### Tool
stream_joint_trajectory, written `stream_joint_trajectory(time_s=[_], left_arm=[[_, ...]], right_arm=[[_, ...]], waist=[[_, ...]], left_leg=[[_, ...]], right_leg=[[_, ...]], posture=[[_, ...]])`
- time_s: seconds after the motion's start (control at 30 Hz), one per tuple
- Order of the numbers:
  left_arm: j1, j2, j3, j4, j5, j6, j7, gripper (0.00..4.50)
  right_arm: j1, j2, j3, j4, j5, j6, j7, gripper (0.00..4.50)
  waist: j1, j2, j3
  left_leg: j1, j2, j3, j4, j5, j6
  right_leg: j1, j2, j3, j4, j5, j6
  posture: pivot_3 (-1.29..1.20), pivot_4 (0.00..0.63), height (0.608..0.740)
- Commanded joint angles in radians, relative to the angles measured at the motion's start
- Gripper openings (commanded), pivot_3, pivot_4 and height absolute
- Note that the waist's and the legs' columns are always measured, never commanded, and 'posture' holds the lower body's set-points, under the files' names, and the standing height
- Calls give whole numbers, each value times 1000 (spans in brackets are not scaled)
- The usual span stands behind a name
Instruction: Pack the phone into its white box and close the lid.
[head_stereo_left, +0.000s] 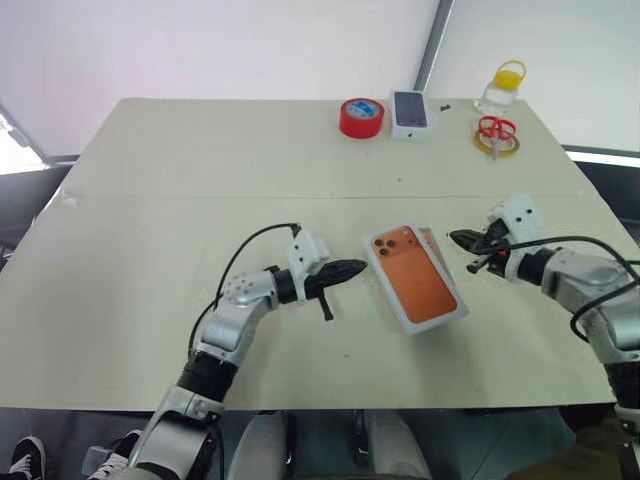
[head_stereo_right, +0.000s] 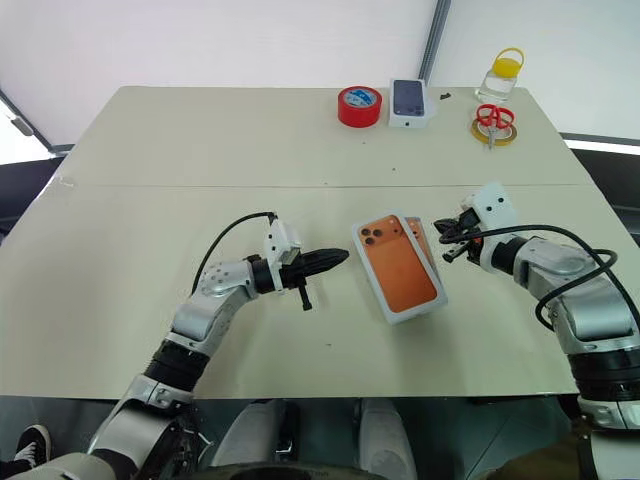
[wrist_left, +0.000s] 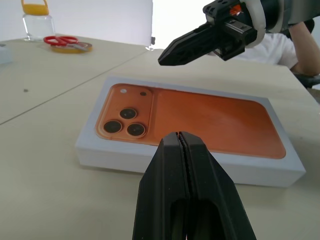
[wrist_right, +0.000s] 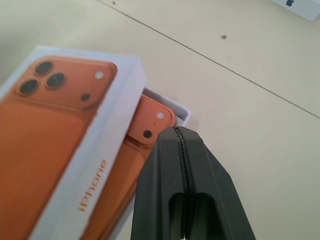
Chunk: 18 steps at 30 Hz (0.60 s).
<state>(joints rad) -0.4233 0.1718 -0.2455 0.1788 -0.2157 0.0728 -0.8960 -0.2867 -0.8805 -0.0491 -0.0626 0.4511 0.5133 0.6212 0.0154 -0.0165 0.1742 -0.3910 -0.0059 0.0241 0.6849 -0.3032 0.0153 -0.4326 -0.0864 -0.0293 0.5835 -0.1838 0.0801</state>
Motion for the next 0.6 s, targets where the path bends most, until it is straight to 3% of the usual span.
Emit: stream_joint_trajectory(time_s=[0.03, 0.27, 0.6], left_arm=[[-23, -28, -30, 59, 48, -17, 38, 0], [-56, -41, -43, 127, 79, -54, 37, 0], [-144, -155, -27, 296, 105, -154, 115, 0]], right_arm=[[6, 12, -2, -17, -33, -20, 40, 41], [-7, 40, -8, -18, -90, -31, 67, 41], [27, 60, 1, -59, -127, -22, 95, 41]], waist=[[-1, 0, 0], [-1, 0, 0], [0, 0, 0]], left_leg=[[0, 0, 0, 0, 0, 0], [0, 0, 0, 0, 0, 0], [0, -1, 0, 0, 0, 0]], right_leg=[[0, 0, 0, 0, 0, 0], [0, 0, 0, 0, 0, 0], [0, -1, 0, 0, 0, 0]], posture=[[0, 150, 740], [0, 150, 740], [0, 150, 740]])
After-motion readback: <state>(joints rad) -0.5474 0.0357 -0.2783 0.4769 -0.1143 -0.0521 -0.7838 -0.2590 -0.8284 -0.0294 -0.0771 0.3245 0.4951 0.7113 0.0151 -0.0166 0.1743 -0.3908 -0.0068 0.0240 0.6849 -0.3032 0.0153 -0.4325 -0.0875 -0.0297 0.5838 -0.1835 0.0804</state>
